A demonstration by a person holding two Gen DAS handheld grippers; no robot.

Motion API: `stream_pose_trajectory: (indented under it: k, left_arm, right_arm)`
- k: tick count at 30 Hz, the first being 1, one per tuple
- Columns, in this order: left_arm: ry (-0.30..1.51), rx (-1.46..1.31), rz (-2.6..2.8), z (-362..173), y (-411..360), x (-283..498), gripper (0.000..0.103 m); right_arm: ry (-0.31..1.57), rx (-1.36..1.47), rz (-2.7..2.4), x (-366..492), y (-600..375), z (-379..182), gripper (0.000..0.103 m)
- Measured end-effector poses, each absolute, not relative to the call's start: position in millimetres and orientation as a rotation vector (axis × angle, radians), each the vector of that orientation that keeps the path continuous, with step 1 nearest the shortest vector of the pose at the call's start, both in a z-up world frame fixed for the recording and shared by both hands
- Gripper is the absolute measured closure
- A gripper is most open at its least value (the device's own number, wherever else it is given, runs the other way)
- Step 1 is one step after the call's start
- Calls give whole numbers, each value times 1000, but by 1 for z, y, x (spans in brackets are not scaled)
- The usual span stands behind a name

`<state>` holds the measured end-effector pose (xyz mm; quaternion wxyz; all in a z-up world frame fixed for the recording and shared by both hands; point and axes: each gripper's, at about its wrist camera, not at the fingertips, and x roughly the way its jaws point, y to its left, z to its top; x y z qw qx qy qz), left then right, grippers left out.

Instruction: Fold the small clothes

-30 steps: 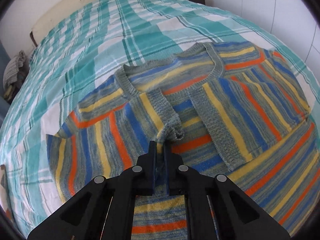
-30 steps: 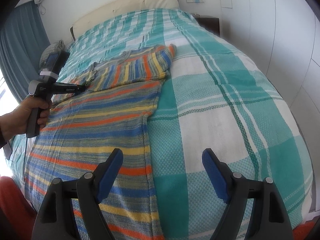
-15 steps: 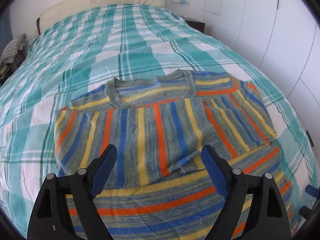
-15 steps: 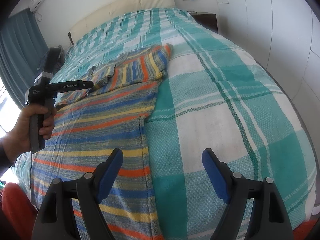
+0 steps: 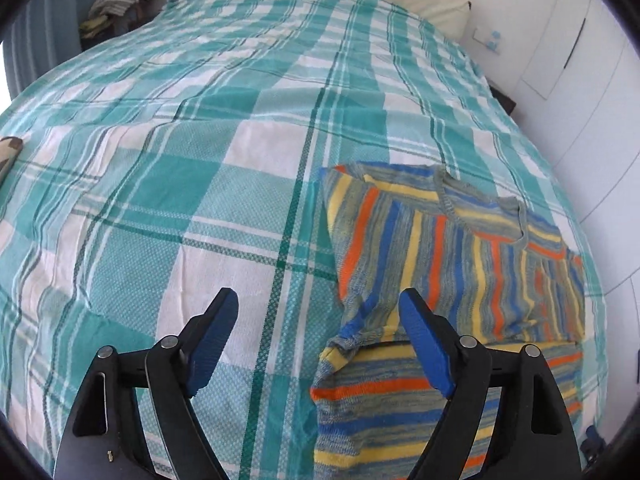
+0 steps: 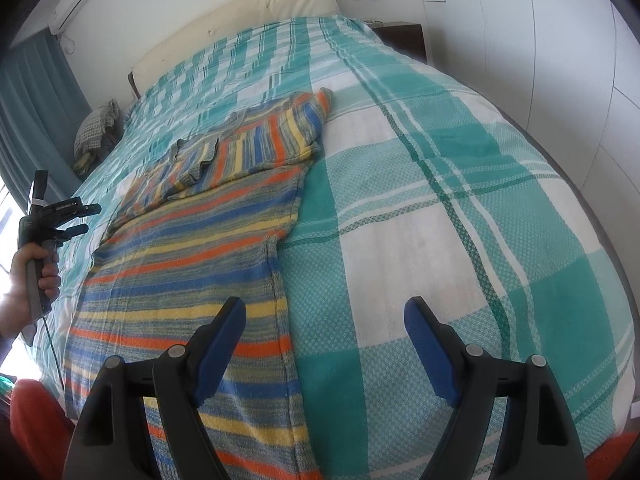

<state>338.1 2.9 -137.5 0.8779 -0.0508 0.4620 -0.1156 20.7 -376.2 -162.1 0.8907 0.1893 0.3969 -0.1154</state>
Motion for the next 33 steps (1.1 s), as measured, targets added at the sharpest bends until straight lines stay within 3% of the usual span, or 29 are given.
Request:
stream_pose_trajectory:
  k: [3, 4, 6, 11, 14, 33]
  left_arm:
    - [1042, 38, -213, -166, -18, 342, 15]
    - [1081, 125, -145, -180, -22, 346, 23]
    - [1088, 120, -96, -191, -13, 337, 24]
    - [1016, 85, -43, -166, 17, 280, 18]
    - [962, 143, -12, -148, 26, 241, 7]
    - [841, 171, 3, -110, 27, 162, 7]
  right_arm:
    - [828, 376, -240, 23, -373, -163, 22]
    - [828, 367, -239, 23, -373, -163, 22]
    - [821, 357, -245, 21, -371, -161, 22]
    - [772, 368, -296, 11, -381, -153, 22]
    - [771, 405, -311, 10, -388, -154, 22]
    - [755, 160, -349, 6, -350, -147, 22]
